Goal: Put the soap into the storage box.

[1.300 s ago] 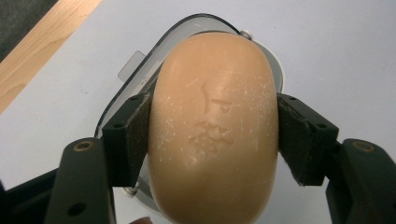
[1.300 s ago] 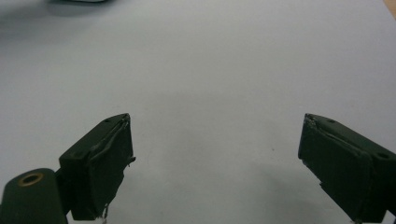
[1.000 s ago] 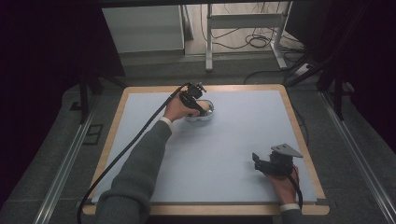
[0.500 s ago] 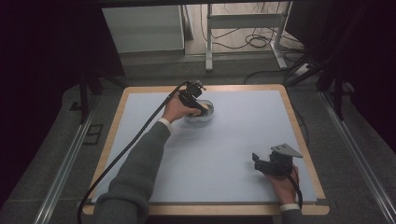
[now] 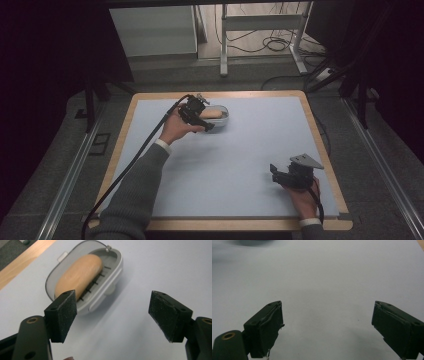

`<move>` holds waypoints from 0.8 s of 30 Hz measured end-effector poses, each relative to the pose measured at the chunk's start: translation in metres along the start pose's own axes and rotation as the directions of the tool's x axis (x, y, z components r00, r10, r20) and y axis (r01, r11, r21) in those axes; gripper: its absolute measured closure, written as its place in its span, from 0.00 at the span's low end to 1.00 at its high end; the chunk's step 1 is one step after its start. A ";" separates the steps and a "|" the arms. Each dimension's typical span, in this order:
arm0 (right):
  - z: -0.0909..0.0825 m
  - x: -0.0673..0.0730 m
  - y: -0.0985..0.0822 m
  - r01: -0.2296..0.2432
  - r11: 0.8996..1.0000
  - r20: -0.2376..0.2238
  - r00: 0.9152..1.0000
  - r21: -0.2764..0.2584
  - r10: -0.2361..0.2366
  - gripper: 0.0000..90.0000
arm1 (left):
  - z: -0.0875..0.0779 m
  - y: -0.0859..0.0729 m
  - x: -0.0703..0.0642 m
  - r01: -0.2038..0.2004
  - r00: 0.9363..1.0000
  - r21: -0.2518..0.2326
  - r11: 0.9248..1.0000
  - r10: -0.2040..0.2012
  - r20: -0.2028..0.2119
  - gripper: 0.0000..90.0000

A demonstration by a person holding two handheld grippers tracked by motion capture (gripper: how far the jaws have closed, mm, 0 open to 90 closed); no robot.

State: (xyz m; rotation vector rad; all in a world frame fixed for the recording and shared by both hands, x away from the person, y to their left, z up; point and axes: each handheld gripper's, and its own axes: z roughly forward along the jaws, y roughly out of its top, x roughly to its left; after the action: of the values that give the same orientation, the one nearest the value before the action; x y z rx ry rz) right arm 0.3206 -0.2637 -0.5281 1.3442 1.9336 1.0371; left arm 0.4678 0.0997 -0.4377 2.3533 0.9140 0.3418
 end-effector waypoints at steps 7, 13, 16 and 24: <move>0.000 0.000 0.000 0.001 1.000 0.001 1.000 0.000 -0.001 0.11 | -0.018 -0.035 -0.006 0.020 1.000 -0.028 0.999 -0.020 -0.001 0.25; 0.000 0.000 0.000 0.000 1.000 0.004 1.000 -0.001 0.000 0.11 | -0.031 -0.076 -0.012 0.053 0.999 -0.050 0.997 -0.053 0.000 0.24; 0.000 0.000 0.000 0.001 1.000 0.003 1.000 0.001 -0.001 0.11 | -0.036 -0.095 -0.014 0.071 0.997 -0.062 0.996 -0.071 -0.004 0.24; 0.000 0.000 0.000 0.002 1.000 0.006 1.000 0.001 -0.002 0.11 | -0.045 -0.144 -0.017 0.129 0.991 -0.071 0.989 -0.130 -0.011 0.24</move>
State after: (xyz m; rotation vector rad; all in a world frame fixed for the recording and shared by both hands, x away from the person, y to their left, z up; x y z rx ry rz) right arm 0.3207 -0.2633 -0.5283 1.3446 1.9313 1.0299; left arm 0.3600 0.1929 -0.4898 2.2180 1.0397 0.3345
